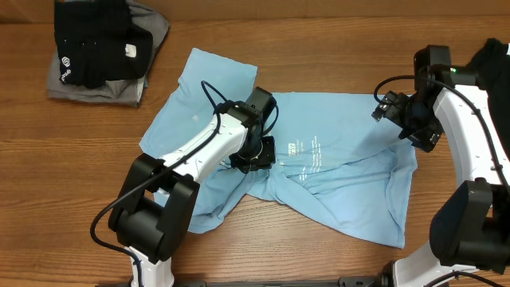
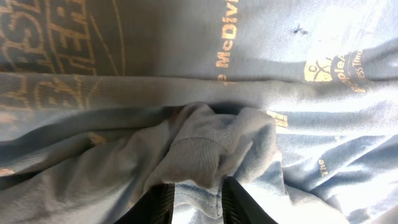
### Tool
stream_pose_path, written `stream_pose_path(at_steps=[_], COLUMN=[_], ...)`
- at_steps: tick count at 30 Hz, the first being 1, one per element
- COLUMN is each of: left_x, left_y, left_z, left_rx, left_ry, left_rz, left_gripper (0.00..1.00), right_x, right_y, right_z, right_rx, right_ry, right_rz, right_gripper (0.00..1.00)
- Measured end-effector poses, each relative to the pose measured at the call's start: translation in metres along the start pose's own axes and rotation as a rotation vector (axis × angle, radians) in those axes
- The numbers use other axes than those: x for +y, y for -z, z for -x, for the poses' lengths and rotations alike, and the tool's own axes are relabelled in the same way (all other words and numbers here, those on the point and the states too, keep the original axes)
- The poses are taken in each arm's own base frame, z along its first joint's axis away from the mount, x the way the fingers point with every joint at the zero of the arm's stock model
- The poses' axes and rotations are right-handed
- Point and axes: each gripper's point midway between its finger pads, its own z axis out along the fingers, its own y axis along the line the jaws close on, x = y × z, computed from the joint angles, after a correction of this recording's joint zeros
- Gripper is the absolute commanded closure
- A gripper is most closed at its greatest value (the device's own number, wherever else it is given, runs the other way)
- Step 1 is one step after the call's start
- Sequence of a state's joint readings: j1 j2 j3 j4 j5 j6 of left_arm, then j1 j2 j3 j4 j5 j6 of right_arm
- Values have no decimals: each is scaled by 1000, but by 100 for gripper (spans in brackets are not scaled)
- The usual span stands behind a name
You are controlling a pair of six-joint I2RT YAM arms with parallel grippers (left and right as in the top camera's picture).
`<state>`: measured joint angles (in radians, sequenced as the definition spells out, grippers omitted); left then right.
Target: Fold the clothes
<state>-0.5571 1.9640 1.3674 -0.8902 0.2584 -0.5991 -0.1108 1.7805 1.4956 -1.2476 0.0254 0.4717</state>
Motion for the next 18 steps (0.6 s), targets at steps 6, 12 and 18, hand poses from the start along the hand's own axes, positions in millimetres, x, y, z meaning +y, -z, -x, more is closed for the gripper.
stream_pose_path(at_steps=[6, 12, 18], left_x=[-2, -2, 4], left_y=[-1, -3, -11], left_z=[-2, -5, -9], left_rx=[2, 8, 16], left_ry=[-6, -11, -8], left_rz=[1, 5, 10], left_gripper=[70, 70, 70], right_x=[0, 0, 0], right_y=[0, 0, 0], right_z=[0, 0, 0], right_rx=[0, 0, 1], right_ry=[2, 1, 2], right_rz=[0, 0, 0], right_gripper=[0, 0, 0])
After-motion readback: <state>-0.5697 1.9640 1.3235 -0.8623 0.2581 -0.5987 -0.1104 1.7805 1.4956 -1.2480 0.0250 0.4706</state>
